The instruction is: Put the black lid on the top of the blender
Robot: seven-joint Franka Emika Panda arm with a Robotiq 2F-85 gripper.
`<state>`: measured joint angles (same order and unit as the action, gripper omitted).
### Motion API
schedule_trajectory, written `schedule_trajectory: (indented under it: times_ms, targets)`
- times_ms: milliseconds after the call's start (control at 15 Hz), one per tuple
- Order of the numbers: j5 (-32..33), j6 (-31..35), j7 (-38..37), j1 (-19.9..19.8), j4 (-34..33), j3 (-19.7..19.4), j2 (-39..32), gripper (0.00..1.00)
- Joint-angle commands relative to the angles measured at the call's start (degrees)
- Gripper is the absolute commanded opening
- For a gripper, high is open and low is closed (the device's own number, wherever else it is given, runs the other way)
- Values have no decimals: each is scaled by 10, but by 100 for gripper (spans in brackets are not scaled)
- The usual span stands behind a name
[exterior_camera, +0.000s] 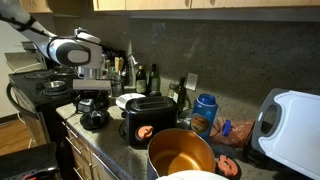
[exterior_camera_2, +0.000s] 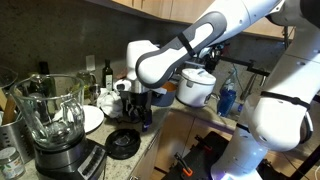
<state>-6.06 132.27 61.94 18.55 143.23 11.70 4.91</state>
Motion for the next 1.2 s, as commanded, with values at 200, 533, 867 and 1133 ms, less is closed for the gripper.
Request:
schedule_trajectory:
  times_ms: [200, 533, 867, 1133]
  targets:
    - [-6, 43, 12, -9, 19, 14, -38, 100]
    - [-5, 70, 11, -14, 12, 19, -62, 100]
    - [6, 85, 1, -14, 9, 22, -64, 100]
    - [22, 87, -4, -13, 7, 25, -63, 100]
